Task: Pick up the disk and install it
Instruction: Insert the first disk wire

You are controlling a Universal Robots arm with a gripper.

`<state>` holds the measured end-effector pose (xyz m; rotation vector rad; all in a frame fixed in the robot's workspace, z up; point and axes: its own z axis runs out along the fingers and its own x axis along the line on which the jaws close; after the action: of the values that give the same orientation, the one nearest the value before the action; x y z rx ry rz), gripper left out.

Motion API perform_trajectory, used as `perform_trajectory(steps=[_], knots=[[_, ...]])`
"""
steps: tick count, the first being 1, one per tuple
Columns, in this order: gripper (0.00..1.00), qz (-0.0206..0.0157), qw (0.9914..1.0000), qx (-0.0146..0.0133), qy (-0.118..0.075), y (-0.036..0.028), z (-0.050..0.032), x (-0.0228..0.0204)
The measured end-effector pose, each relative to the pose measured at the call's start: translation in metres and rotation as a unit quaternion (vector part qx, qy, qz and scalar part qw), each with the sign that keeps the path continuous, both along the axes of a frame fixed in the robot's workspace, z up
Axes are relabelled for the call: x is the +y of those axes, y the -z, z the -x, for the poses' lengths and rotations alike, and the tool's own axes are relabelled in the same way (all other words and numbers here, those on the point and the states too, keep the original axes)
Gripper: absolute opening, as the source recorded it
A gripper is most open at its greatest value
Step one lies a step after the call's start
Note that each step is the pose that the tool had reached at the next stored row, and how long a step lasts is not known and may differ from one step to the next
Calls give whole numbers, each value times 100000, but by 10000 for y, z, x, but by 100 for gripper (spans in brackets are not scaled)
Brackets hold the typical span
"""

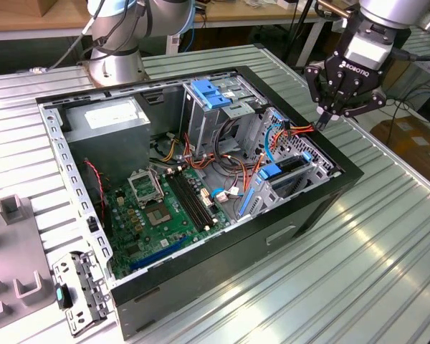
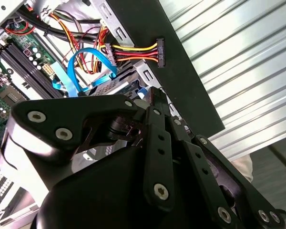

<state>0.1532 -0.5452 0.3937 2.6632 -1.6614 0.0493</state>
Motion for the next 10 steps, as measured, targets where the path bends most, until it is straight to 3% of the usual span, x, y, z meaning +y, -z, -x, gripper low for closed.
perform_trajectory(steps=[10], knots=[[11,0,100000,1,-3,0,-3,0]])
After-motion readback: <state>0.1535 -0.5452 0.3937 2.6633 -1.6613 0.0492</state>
